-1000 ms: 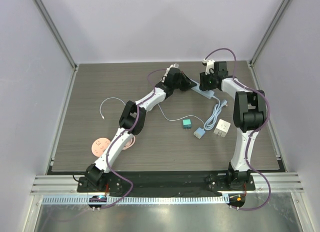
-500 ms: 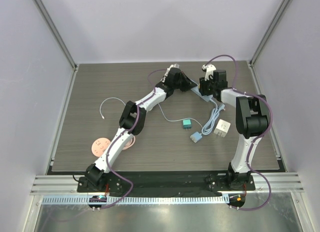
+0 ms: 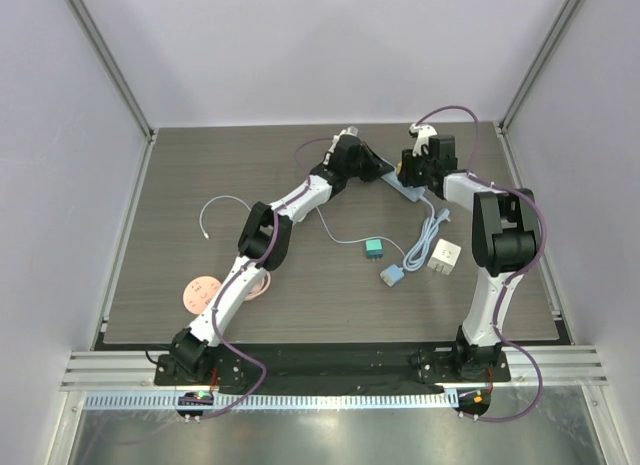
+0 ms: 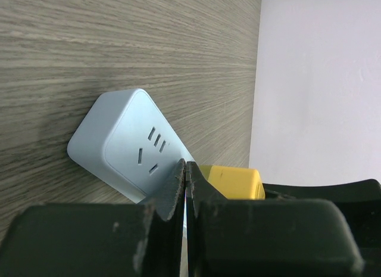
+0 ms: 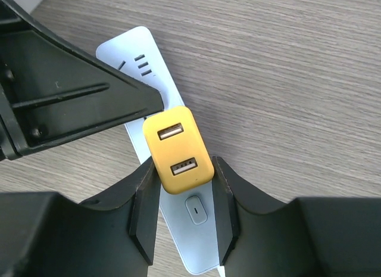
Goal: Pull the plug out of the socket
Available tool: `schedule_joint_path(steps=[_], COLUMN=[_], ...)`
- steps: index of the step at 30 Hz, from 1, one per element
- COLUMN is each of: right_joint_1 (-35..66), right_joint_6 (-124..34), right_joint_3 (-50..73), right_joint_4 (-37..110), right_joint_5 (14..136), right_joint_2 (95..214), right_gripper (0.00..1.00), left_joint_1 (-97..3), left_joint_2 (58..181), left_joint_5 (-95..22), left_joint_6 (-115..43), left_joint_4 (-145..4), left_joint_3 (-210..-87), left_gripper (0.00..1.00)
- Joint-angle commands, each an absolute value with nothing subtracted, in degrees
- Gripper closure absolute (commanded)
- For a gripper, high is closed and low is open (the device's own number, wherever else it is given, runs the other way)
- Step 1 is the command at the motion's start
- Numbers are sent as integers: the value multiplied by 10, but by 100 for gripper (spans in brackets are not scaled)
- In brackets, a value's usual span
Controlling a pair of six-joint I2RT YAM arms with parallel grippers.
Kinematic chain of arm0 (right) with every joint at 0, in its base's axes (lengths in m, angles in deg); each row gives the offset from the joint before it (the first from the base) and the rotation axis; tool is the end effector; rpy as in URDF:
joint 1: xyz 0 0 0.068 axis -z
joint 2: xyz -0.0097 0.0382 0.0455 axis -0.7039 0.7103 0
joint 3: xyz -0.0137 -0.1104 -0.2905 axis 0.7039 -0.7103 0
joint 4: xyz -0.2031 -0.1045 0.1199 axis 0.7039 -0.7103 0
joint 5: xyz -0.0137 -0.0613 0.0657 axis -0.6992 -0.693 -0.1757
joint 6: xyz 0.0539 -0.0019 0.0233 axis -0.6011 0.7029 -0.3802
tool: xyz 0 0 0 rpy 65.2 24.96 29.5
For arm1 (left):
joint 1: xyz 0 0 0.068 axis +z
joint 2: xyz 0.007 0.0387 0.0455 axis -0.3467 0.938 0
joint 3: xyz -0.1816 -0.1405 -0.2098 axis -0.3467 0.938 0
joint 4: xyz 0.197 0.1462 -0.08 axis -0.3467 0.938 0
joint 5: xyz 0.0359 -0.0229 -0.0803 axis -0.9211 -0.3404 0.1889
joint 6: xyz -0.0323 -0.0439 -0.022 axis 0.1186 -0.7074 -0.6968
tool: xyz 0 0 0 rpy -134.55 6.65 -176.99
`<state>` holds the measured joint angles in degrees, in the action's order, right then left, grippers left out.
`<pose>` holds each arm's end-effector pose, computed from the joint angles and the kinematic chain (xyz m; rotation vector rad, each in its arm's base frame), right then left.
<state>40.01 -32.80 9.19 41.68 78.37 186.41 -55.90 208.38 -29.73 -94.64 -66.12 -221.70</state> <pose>0.4548 0.0459 0.2162 -0.2993 2.1625 0.2062 0.5358 -0.3975 0.1282 -0.4684 2.1889 -1.3892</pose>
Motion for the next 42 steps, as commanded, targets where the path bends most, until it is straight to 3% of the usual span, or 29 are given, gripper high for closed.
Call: schedule_joint_path(steps=[1, 15, 20, 26, 31, 35, 42], right_joint_1=[408, 374, 369, 390, 382, 369, 331], right_joint_6=[-370, -210, -221, -354, -364, -327, -221], right_joint_3=[158, 192, 209, 226, 168, 91, 24], right_joint_4=[520, 489, 488, 507, 612, 707, 709], right_joint_5=[816, 781, 794, 836, 839, 769, 654], right_joint_2=[1843, 1849, 1858, 1873, 1853, 1825, 1799], right_gripper=[99, 99, 99, 99, 99, 99, 99], left_joint_1=[-564, -568, -568, -570, -571, -571, -569], left_joint_2=[2109, 2110, 2110, 2113, 2114, 2114, 2115], left_joint_5=[-313, -307, -307, -312, -307, -307, -307], left_joint_6=[-914, -919, -916, -919, -919, -918, -921], left_joint_4=[-549, -547, -547, -547, -547, -547, -551], left_joint_3=[-2183, -2180, -2176, -2179, -2179, -2178, -2180], left_gripper=[100, 100, 100, 100, 100, 100, 100])
